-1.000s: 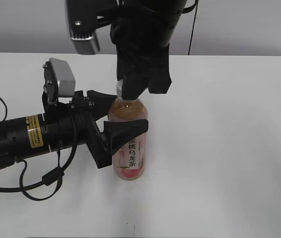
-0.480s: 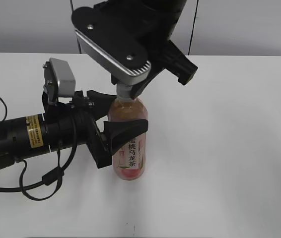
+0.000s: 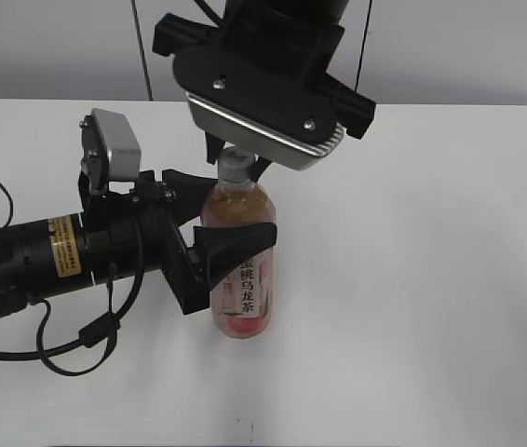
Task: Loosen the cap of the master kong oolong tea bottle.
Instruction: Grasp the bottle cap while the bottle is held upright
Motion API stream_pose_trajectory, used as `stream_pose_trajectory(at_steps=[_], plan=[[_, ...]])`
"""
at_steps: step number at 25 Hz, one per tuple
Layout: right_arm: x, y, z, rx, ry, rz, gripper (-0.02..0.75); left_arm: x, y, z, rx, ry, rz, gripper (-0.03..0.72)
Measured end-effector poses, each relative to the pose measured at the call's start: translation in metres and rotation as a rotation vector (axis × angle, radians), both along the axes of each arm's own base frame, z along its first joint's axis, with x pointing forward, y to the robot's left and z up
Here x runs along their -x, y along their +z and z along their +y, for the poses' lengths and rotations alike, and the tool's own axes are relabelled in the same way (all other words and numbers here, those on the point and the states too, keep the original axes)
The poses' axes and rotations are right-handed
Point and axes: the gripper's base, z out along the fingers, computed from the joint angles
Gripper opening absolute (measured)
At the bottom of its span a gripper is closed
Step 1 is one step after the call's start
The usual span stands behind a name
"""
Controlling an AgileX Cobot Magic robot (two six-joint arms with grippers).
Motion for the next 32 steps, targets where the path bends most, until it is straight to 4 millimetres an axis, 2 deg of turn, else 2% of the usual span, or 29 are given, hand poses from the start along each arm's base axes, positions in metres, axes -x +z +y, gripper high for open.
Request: stream_pose_trajectory(at_steps=[3, 11, 13, 17, 22, 27, 32], plan=[[0.000, 0.000, 0.000, -0.001, -0.013, 0.005, 0.276, 0.000, 0.000, 0.000, 0.000, 0.001, 0.000, 0.468], [0.000, 0.000, 0.000, -0.020, -0.188, 0.067, 0.292, 0.000, 0.000, 0.000, 0.000, 0.001, 0.000, 0.468], [0.000, -0.001, 0.001, -0.031, -0.234, 0.093, 0.330, 0.000, 0.000, 0.000, 0.001, 0.001, 0.001, 0.468], [0.001, -0.003, 0.005, -0.062, -0.335, 0.152, 0.457, 0.000, 0.000, 0.000, 0.001, 0.002, 0.001, 0.468], [0.002, -0.003, 0.005, -0.077, -0.460, 0.201, 0.520, 0.000, 0.000, 0.000, 0.001, 0.002, 0.001, 0.468], [0.000, 0.005, 0.007, -0.125, -0.708, 0.279, 0.571, 0.000, 0.000, 0.000, 0.001, 0.002, 0.001, 0.468], [-0.007, 0.042, 0.009, -0.290, -1.112, 0.373, 0.591, 0.000, 0.000, 0.000, 0.001, 0.002, 0.001, 0.468]])
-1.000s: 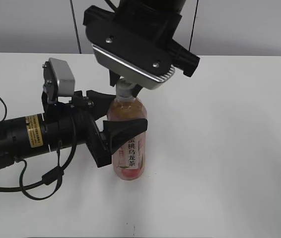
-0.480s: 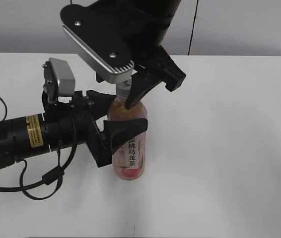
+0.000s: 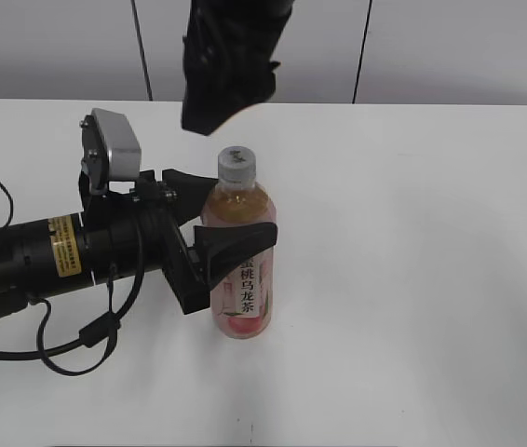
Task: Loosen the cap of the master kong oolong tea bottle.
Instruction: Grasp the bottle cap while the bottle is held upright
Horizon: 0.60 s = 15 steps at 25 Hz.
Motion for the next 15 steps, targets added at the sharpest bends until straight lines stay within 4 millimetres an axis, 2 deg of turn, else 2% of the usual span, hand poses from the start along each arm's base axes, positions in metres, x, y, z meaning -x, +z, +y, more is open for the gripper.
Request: stream_pose_trajectory(at_steps=[4, 10, 15], plan=[[-0.001, 0.015, 0.001, -0.092, -0.230, 0.081, 0.591, 0.000, 0.000, 0.000, 0.000, 0.000, 0.000, 0.468], [-0.002, 0.016, 0.000, -0.186, -0.603, 0.266, 0.588, 0.000, 0.000, 0.000, 0.000, 0.000, 0.000, 0.468], [-0.002, 0.016, -0.001, -0.227, -0.780, 0.346, 0.588, 0.000, 0.000, 0.000, -0.001, 0.000, 0.000, 0.468]])
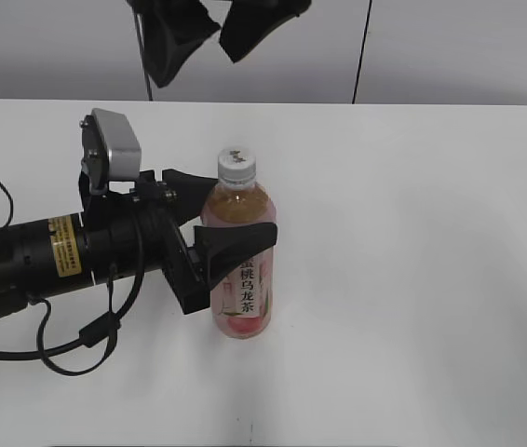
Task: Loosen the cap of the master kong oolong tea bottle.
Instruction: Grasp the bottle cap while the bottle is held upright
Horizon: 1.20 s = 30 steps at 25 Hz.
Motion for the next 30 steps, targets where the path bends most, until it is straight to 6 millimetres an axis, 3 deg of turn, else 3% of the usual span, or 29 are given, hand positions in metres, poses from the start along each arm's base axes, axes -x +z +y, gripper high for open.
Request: stream_pose_trajectory(at_steps=[6, 12, 16, 26, 30], plan=[[0.002, -0.003, -0.002, -0.017, -0.096, 0.059, 0.587, 0.000, -0.001, 0.000, -0.006, 0.002, 0.002, 0.468], [0.018, -0.008, -0.017, 0.003, -0.158, 0.125, 0.587, 0.000, 0.000, 0.000, -0.006, 0.002, 0.002, 0.468], [0.023, -0.023, -0.022, 0.039, -0.190, 0.177, 0.587, -0.001, 0.000, 0.000, -0.006, 0.003, 0.003, 0.468], [0.014, -0.055, -0.013, 0.105, -0.196, 0.236, 0.568, -0.001, 0.000, 0.000, -0.006, 0.003, 0.003, 0.468], [0.011, -0.059, -0.010, 0.108, -0.196, 0.238, 0.538, -0.001, 0.000, 0.000, -0.006, 0.003, 0.003, 0.468]])
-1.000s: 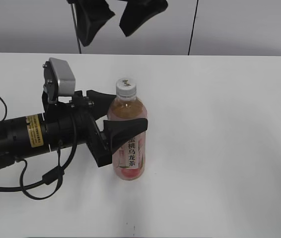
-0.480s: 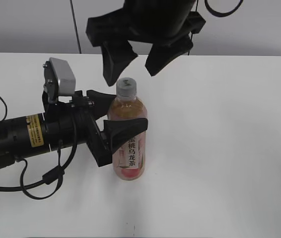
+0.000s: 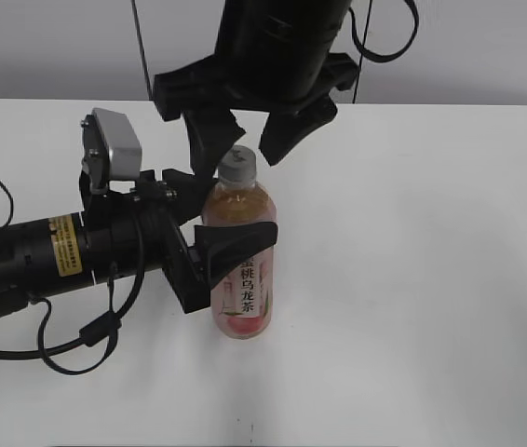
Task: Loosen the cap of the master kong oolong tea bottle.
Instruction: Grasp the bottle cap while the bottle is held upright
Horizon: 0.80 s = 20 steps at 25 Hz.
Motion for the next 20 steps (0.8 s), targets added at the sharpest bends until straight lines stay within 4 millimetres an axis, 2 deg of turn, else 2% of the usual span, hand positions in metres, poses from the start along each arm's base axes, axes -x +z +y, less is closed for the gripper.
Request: stream_pose_trajectory(at_steps=[10, 15, 20], plan=[[-0.0005, 0.0017, 0.0004, -0.003, 0.009, -0.009, 0.393, -0.0002, 0.0001, -0.0001, 0.000, 0.000, -0.001, 0.468], [-0.0011, 0.0012, 0.0001, 0.009, 0.054, -0.027, 0.275, -0.0001, 0.0001, -0.0001, 0.000, -0.001, -0.001, 0.468], [-0.0011, 0.0012, 0.0001, 0.016, 0.106, -0.046, 0.270, -0.0001, 0.0001, -0.0001, 0.000, -0.001, -0.001, 0.468]])
